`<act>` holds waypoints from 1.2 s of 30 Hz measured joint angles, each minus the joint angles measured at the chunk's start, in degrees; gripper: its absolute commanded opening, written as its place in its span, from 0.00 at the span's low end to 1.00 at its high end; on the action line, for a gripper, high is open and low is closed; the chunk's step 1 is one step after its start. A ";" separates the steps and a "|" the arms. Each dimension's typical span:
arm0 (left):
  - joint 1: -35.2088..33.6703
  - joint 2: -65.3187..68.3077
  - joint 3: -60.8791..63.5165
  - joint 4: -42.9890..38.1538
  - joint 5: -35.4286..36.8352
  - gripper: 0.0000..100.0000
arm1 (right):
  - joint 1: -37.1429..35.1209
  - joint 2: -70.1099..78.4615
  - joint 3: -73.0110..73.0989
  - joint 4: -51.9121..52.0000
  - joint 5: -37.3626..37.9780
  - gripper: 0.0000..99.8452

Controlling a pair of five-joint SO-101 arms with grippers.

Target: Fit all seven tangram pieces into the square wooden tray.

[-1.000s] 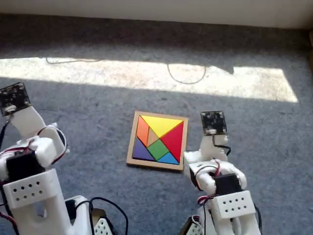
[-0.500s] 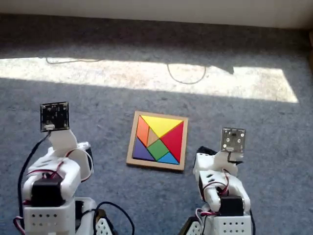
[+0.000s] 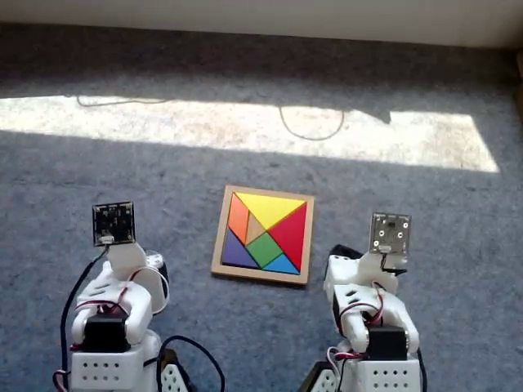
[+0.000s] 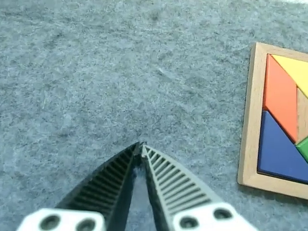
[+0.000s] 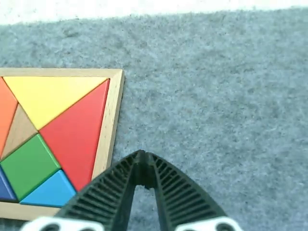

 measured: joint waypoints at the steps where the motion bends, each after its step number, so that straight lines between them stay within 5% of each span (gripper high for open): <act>1: 0.00 -0.26 2.29 -0.88 0.00 0.01 | 0.00 0.00 0.00 0.00 0.00 0.01; 13: 0.00 -0.35 6.24 -6.59 0.00 0.01 | 0.00 -0.09 0.00 13.98 0.00 0.01; 23: 0.00 -0.35 6.24 5.80 0.00 0.01 | 0.00 -0.09 0.00 13.98 0.00 0.01; 36: 0.00 -0.35 6.24 6.68 0.00 0.01 | 0.00 -0.09 0.00 13.98 0.00 0.01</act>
